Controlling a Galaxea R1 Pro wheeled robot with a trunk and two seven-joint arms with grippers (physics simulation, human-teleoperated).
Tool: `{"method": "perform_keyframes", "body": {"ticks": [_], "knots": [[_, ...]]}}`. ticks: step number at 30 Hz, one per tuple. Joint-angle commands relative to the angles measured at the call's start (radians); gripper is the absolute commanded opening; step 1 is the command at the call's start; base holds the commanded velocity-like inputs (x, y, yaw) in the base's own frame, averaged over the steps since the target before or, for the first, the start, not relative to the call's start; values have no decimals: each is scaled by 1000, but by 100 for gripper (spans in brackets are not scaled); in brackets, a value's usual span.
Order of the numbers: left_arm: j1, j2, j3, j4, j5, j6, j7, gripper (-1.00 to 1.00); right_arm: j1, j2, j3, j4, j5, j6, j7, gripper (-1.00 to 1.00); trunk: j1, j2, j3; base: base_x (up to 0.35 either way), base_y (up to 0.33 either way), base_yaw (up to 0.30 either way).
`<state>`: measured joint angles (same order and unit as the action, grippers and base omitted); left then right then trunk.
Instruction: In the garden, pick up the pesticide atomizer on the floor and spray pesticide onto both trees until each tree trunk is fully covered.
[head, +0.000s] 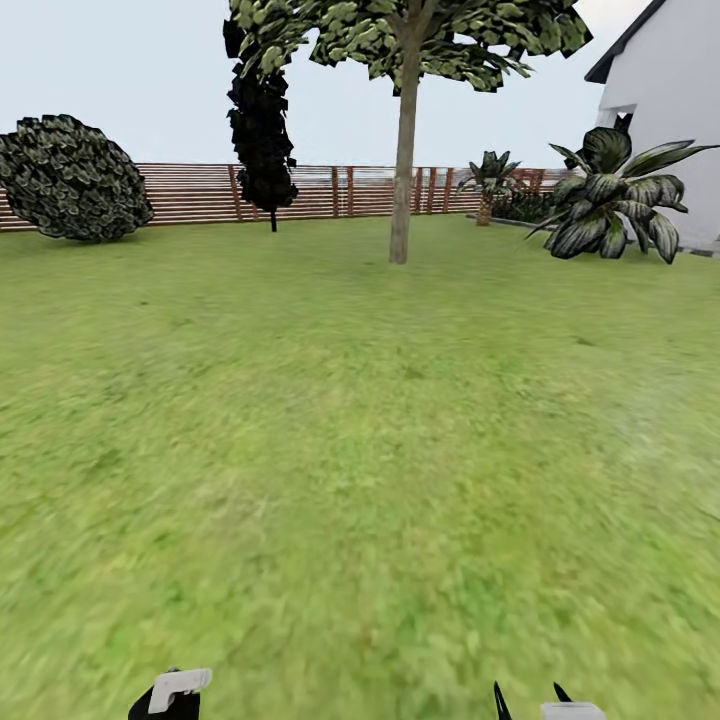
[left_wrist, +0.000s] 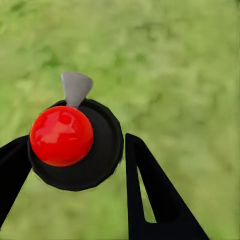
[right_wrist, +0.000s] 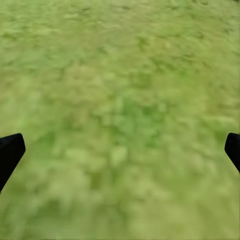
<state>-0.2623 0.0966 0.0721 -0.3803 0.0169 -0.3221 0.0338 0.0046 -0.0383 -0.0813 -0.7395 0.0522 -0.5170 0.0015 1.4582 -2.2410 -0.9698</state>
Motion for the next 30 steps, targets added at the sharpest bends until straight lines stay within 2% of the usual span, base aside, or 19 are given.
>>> {"method": "perform_keyframes", "body": {"ticks": [1, 11, 30], "knots": [[0, 0, 0, 0, 0, 0, 0, -100, 0, 0, 0, 0, 0, 0, 0, 100, 0, 0, 0, 343, 0, 0], [0, 0, 0, 0, 0, 0, 0, -100, 0, 0, 0, 2, 0, 0, 0, 100, 0, 0, -1, 343, 0, -100], [0, 0, 0, 0, 2, 0, 0, -100, 0, 0, 0, 1, 1, -1, 0, 100, 0, 0, -1, 343, 0, -4]]}}
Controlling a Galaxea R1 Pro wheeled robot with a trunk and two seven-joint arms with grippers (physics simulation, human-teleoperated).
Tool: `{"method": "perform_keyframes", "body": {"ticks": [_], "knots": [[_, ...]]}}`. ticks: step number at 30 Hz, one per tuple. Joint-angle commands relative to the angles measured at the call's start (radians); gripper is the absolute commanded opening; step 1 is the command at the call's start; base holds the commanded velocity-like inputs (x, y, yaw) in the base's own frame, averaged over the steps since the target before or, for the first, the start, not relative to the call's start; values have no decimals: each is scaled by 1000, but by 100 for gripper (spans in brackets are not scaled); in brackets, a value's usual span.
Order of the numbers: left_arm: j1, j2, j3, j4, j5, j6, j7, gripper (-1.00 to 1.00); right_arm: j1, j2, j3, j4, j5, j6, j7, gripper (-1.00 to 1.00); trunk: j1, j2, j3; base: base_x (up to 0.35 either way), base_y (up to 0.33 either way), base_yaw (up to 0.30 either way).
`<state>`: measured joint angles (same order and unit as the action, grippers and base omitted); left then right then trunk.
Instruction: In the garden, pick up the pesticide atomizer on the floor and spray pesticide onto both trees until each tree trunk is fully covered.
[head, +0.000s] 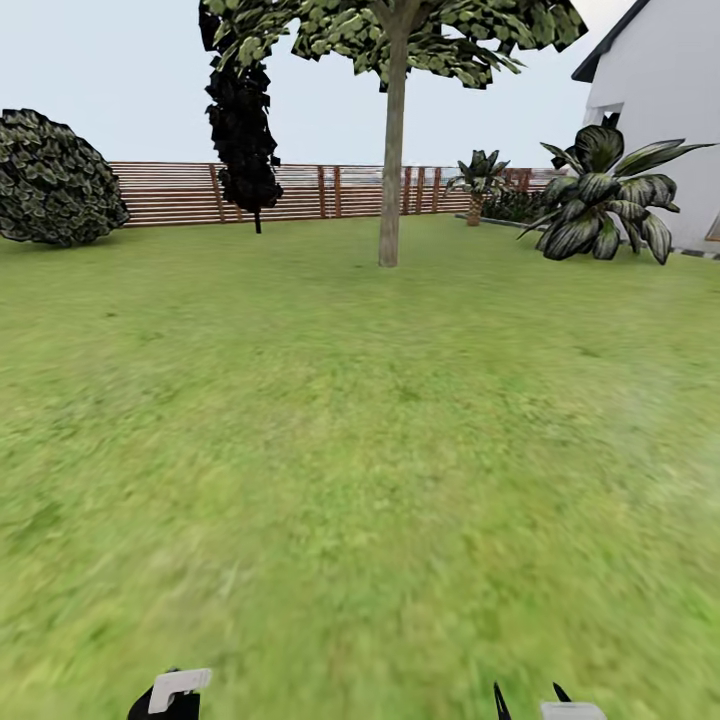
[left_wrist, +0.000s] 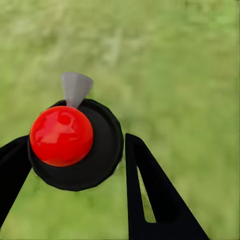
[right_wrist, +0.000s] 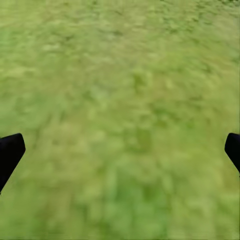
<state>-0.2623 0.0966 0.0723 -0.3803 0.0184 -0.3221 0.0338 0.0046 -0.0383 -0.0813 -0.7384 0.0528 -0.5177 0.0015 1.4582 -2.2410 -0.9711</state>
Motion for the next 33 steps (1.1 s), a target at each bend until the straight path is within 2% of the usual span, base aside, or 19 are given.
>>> {"method": "perform_keyframes", "body": {"ticks": [1, 33], "knots": [[0, 0, 0, 0, 0, 0, 0, -100, 0, 0, 0, 0, 0, 0, 0, 100, 0, 0, 0, 343, 0, 0], [0, 0, 0, 0, 0, 0, 0, -100, 0, 0, 0, -1, 0, 0, 0, 100, 0, 0, 0, 343, 0, 0]]}}
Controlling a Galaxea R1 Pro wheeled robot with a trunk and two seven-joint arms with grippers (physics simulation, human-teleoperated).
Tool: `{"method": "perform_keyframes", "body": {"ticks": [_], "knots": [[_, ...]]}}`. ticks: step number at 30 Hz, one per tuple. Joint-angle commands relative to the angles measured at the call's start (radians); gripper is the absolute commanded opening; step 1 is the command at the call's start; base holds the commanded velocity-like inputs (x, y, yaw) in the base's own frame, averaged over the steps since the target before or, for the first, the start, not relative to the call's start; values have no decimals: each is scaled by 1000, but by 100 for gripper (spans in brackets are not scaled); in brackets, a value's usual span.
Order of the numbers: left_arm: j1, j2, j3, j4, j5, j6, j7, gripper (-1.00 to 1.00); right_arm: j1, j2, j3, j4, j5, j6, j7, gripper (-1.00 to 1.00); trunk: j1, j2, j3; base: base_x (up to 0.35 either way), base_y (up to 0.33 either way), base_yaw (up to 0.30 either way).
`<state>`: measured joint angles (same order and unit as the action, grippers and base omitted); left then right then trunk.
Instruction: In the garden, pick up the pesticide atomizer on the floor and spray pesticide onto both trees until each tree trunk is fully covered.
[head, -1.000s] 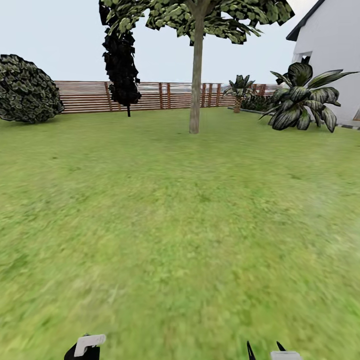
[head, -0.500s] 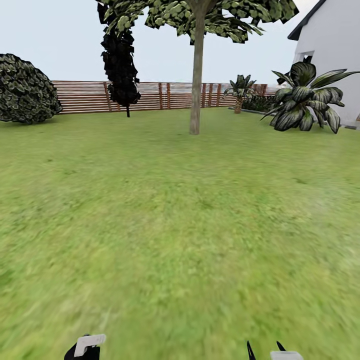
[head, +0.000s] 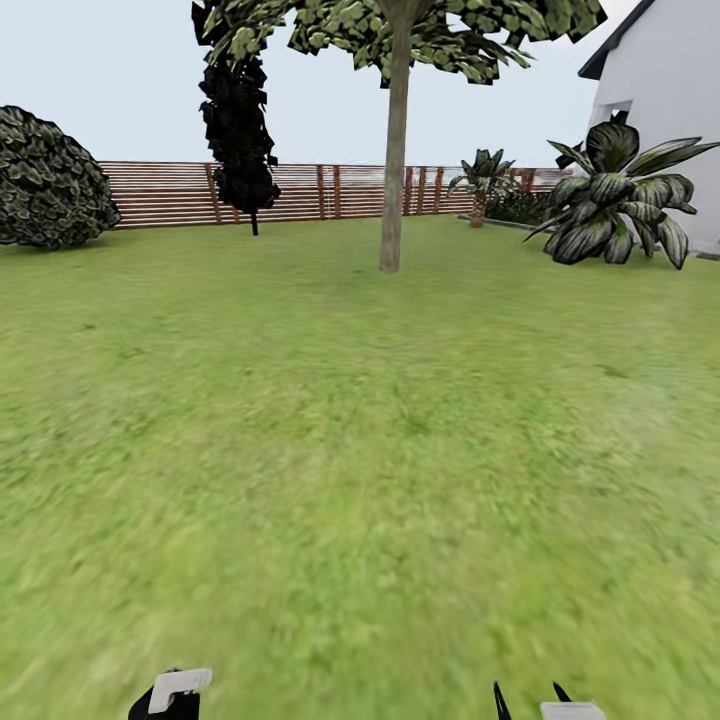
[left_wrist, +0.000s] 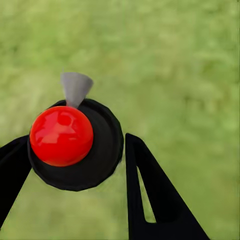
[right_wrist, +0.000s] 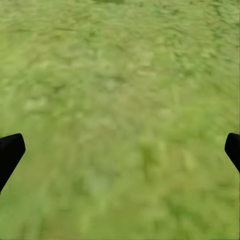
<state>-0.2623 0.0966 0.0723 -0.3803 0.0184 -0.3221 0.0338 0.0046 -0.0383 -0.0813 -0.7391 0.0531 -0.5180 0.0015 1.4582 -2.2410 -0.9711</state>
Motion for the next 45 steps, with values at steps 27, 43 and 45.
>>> {"method": "perform_keyframes", "body": {"ticks": [27, 43, 45], "knots": [[0, 0, 0, 0, 0, 0, 0, -100, 0, 0, 0, 1, 0, 0, 0, 100, 0, 0, 0, 343, 0, 0], [0, 0, 0, 0, 0, 0, 0, -100, 0, 0, 0, 1, 1, 0, 0, 100, 0, 0, 0, 343, 0, 0], [0, 0, 0, 0, 0, 0, 0, -100, 0, 0, 0, 1, 1, 0, 0, 100, 0, 0, 0, 343, 0, 0]]}}
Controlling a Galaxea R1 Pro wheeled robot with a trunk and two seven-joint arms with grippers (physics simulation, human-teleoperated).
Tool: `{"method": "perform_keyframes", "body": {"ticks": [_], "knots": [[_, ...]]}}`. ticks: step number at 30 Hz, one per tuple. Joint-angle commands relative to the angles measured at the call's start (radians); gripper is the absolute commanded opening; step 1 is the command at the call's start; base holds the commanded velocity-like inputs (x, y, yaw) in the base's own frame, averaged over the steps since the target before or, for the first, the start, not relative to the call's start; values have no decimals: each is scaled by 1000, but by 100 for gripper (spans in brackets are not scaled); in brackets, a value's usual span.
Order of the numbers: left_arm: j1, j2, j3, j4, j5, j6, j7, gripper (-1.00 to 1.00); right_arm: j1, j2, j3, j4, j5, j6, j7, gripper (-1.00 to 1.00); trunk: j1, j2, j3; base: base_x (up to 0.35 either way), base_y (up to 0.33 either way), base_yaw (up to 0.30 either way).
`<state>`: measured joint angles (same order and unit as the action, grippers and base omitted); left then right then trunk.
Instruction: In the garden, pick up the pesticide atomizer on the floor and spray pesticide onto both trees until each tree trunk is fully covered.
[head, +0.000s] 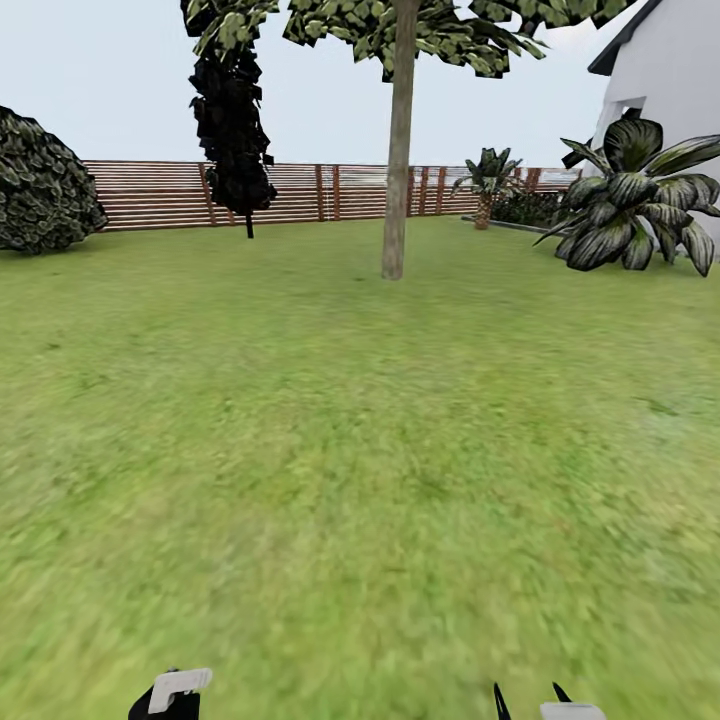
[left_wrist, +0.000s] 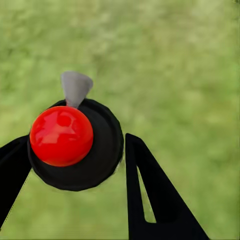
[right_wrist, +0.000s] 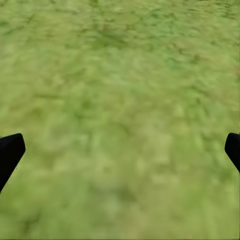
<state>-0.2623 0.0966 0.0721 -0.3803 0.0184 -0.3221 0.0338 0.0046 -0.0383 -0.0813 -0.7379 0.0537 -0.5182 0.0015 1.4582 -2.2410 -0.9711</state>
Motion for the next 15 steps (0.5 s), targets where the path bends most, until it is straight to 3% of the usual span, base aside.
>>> {"method": "perform_keyframes", "body": {"ticks": [1, 15], "knots": [[0, 0, 0, 0, 0, 0, 0, -100, 0, 0, 0, 0, 0, 0, 0, 100, 0, 0, 0, 343, 0, 0], [0, 0, 0, 0, 0, 0, 0, -100, 0, 0, 0, 0, 0, 0, 0, 100, 0, 0, 0, 343, 0, 0]]}}
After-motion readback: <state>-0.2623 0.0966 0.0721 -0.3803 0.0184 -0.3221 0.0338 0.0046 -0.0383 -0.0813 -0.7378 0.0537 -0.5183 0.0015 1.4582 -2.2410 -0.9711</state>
